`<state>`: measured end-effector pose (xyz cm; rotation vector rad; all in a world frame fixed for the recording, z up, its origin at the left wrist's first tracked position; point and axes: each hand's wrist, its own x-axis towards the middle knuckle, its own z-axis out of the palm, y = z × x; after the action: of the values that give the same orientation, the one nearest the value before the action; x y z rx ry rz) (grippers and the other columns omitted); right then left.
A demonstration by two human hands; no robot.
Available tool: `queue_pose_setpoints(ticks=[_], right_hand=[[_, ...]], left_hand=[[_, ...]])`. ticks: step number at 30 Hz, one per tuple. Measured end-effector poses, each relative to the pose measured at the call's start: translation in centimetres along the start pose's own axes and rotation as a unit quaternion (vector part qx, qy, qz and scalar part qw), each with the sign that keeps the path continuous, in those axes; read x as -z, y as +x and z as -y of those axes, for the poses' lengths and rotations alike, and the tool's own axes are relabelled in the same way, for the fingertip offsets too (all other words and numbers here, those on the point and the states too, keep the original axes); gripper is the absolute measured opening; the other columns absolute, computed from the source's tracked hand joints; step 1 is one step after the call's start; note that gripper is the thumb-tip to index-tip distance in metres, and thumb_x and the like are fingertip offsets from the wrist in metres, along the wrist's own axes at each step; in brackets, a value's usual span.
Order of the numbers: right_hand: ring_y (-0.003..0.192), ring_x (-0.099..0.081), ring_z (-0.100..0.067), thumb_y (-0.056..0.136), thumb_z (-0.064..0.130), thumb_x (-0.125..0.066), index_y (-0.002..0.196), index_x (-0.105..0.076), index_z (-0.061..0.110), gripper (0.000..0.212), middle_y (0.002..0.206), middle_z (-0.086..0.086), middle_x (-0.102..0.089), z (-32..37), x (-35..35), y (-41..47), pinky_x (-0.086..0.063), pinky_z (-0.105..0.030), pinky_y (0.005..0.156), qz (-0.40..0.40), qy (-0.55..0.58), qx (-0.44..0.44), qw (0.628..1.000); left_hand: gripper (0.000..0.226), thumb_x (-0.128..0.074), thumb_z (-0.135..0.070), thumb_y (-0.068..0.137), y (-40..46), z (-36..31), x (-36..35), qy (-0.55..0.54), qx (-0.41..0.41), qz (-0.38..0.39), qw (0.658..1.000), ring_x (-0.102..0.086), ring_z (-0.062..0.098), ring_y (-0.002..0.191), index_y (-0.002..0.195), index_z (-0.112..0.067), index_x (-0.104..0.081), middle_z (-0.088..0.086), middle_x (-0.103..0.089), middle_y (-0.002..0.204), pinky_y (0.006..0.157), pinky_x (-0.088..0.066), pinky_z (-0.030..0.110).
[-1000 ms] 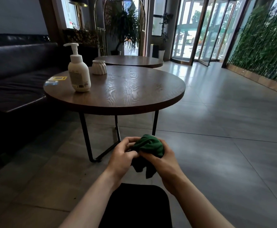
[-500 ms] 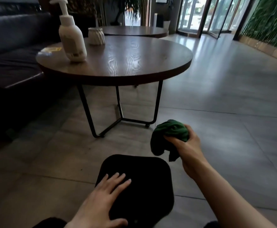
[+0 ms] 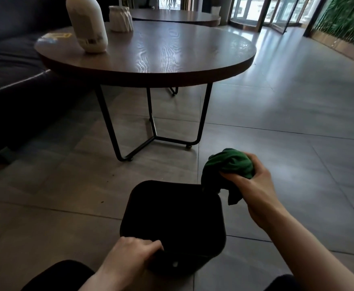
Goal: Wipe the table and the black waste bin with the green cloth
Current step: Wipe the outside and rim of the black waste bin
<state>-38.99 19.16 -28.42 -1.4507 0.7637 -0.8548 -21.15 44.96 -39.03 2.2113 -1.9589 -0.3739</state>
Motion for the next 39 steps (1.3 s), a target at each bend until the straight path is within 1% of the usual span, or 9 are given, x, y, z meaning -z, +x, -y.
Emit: queue_pose_setpoints(ticks=[6, 14, 19, 22, 24, 27, 31, 34, 39], right_hand=[[0.093, -0.077, -0.018, 0.079, 0.003, -0.085, 0.111, -0.072, 0.03, 0.044, 0.101, 0.002, -0.078, 1.2, 0.3, -0.9, -0.062, -0.024, 0.071, 0.016, -0.029, 0.021, 0.999], [0.088, -0.078, -0.018, 0.077, 0.004, -0.086, 0.107, -0.072, 0.037, 0.047, 0.1, 0.002, -0.078, 0.5, -0.7, -3.1, -0.062, -0.025, 0.068, 0.043, -0.092, 0.04, 0.994], [0.083, -0.075, -0.016, 0.072, -0.007, -0.086, 0.111, -0.071, 0.035, 0.059, 0.096, 0.005, -0.077, -3.0, -2.3, -4.6, -0.063, -0.029, 0.068, 0.016, -0.148, 0.055, 0.987], [0.075, -0.073, -0.013, 0.066, 0.009, -0.088, 0.115, -0.07, 0.035, 0.058, 0.091, 0.005, -0.075, -5.7, -3.4, -5.6, -0.057, -0.023, 0.059, -0.002, -0.145, 0.059, 0.988], [0.071, -0.072, -0.009, 0.064, 0.018, -0.082, 0.117, -0.068, 0.036, 0.057, 0.091, 0.006, -0.075, -7.7, -4.5, -6.3, -0.055, -0.02, 0.058, -0.023, -0.146, 0.063, 0.987], [0.094, -0.073, -0.006, 0.067, 0.02, -0.08, 0.123, -0.065, 0.036, 0.06, 0.106, 0.011, -0.074, -10.8, -6.7, -7.0, -0.058, -0.021, 0.078, -0.062, -0.186, 0.108, 0.975], [0.131, -0.054, -0.022, 0.071, 0.012, -0.076, 0.142, -0.049, 0.033, 0.079, 0.138, 0.003, -0.055, -14.7, -10.7, -6.5, -0.05, -0.046, 0.107, -0.043, -0.31, 0.165, 0.935], [0.157, -0.018, -0.03, 0.075, 0.038, -0.063, 0.16, -0.027, 0.032, 0.092, 0.165, -0.004, -0.03, -17.3, -12.7, -6.6, -0.027, -0.058, 0.124, 0.046, -0.49, 0.195, 0.848], [0.159, -0.009, -0.038, 0.071, 0.067, -0.055, 0.165, -0.017, 0.029, 0.109, 0.173, -0.012, -0.014, -22.6, -12.3, -9.6, -0.015, -0.061, 0.121, 0.212, -0.607, 0.291, 0.709]], left_hand=[[0.026, -0.051, -0.044, 0.091, 4.5, 0.9, 3.5, -0.037, 0.029, -0.065, 0.997, -0.069, 0.011, 0.102, 0.117, -0.042, -0.055, -0.016, -0.073, 0.108, 0.076, -0.05, 0.031], [0.04, -0.062, -0.029, 0.093, 8.1, 5.4, 3.3, -0.024, 0.068, -0.146, 0.987, -0.059, 0.018, 0.117, 0.133, -0.032, -0.057, -0.01, -0.066, 0.119, 0.108, -0.036, 0.033], [0.105, -0.07, -0.056, 0.077, 6.9, 6.7, 1.0, 0.08, 0.019, -0.107, 0.991, -0.015, 0.02, 0.154, 0.16, -0.031, -0.011, -0.01, -0.023, 0.164, 0.125, -0.002, 0.047], [0.139, -0.082, -0.059, 0.062, 6.8, 7.7, 1.3, 0.11, -0.018, -0.056, 0.992, 0.012, 0.02, 0.156, 0.156, -0.036, 0.017, -0.012, 0.007, 0.168, 0.125, 0.004, 0.05], [0.146, -0.087, -0.054, 0.059, 7.3, 8.3, 1.5, 0.107, -0.023, -0.055, 0.992, 0.018, 0.018, 0.154, 0.155, -0.038, 0.021, -0.012, 0.009, 0.168, 0.126, 0.005, 0.049], [0.148, -0.09, -0.05, 0.056, 8.1, 8.6, 1.3, 0.1, -0.015, -0.065, 0.993, 0.011, 0.017, 0.155, 0.155, -0.038, 0.02, -0.014, 0.004, 0.167, 0.126, 0.008, 0.044], [0.145, -0.091, -0.046, 0.054, 9.3, 8.9, 1.1, 0.106, -0.003, -0.069, 0.992, -0.008, 0.019, 0.153, 0.156, -0.037, 0.011, -0.013, -0.013, 0.162, 0.125, 0.007, 0.04], [0.132, -0.082, -0.031, 0.057, 9.5, 9.0, 0.9, 0.098, -0.003, -0.091, 0.991, -0.017, 0.019, 0.149, 0.158, -0.035, 0.002, -0.007, -0.025, 0.156, 0.125, 0.007, 0.039], [0.132, -0.083, -0.026, 0.054, 9.7, 9.1, 0.5, 0.089, -0.008, -0.1, 0.991, -0.018, 0.018, 0.148, 0.157, -0.035, -0.001, -0.01, -0.027, 0.153, 0.125, 0.009, 0.04]])
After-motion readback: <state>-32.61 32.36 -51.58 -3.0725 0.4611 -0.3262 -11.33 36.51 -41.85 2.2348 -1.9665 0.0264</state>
